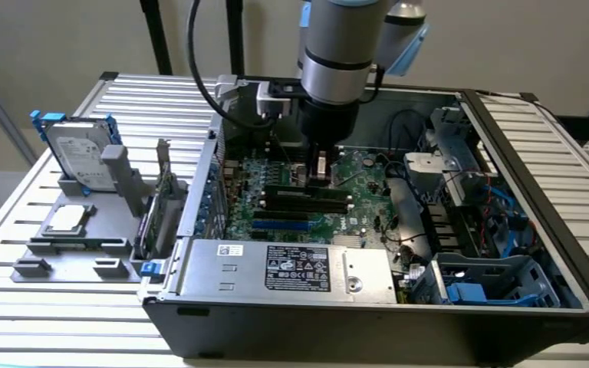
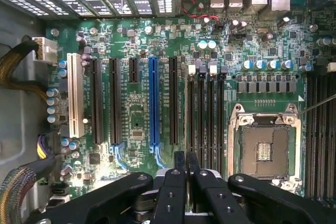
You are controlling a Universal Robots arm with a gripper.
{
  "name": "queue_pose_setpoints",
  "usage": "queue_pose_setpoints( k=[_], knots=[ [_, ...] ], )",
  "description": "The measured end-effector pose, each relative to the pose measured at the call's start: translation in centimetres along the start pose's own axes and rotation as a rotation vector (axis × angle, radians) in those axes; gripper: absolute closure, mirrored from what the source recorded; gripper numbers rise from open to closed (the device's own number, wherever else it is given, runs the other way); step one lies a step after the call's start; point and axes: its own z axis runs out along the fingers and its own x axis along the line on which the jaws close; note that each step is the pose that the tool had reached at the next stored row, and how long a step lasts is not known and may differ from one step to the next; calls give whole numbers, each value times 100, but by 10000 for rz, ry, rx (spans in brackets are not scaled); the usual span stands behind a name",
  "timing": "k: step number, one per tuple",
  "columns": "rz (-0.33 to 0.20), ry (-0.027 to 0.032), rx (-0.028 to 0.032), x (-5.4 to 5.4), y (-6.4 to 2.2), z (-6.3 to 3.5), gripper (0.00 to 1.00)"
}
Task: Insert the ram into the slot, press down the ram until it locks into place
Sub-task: 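Insert the ram into the slot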
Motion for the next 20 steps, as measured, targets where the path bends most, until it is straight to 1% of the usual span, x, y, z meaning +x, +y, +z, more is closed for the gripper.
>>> queue_pose_setpoints(
  k=[7,17,20],
  knots=[
    [-27,1,8,-62,1,44,87],
    [-151,15,17,-70,-18,85,87],
    [-166,14,39,-70,-21,91,87]
  ],
)
